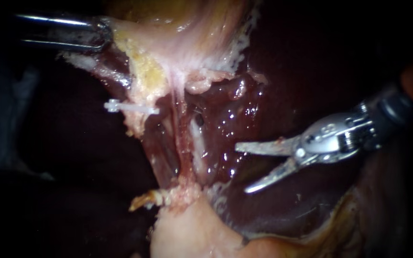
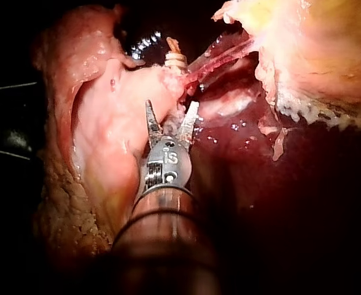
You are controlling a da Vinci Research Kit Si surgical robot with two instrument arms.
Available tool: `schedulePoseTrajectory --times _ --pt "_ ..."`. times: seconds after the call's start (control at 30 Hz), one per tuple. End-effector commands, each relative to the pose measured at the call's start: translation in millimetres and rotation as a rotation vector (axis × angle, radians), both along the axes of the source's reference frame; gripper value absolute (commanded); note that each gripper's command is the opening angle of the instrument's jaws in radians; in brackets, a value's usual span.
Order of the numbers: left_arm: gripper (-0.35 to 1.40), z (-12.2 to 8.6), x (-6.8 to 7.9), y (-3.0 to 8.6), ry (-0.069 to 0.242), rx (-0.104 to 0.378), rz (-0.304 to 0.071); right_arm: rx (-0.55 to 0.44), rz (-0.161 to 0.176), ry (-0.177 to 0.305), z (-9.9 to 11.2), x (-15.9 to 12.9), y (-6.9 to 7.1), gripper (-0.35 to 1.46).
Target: Go back from the cut left tube
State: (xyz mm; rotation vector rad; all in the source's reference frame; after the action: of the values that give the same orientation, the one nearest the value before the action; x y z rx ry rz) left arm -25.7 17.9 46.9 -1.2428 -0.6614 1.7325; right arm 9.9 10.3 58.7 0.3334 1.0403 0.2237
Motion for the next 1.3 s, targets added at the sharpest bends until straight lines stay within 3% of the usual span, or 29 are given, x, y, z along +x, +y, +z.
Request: schedulePoseTrajectory --times 0.03,0.17,0.33,0.6,0.97,1.3 --pt "-0.35 0.0 0.0 0.0 0.0 0.0 0.0 0.005 -0.002 -0.018 0.0 -0.4 0.1 1.41" --pt "-0.35 0.0 0.0 0.0 0.0 0.0 0.0 -0.001 0.009 -0.058 0.0 -1.2 0.5 1.41" --pt "-0.35 0.2 -0.1 0.0 0.001 -0.001 0.0 -0.011 0.028 -0.075 0.0 -1.2 0.6 1.43" --pt "-0.35 1.4 -0.4 0.2 0.003 -0.005 -0.002 -0.009 0.032 -0.078 0.0 -1.4 0.7 1.43" --pt "-0.35 4.6 -2.2 -0.9 0.019 -0.023 -0.007 -0.013 0.03 -0.078 0.1 -1.4 0.8 1.43" --pt "-0.35 5.0 -3.1 -1.0 0.019 -0.023 -0.002 -0.013 0.031 -0.079 0.2 -1.6 0.9 1.43"
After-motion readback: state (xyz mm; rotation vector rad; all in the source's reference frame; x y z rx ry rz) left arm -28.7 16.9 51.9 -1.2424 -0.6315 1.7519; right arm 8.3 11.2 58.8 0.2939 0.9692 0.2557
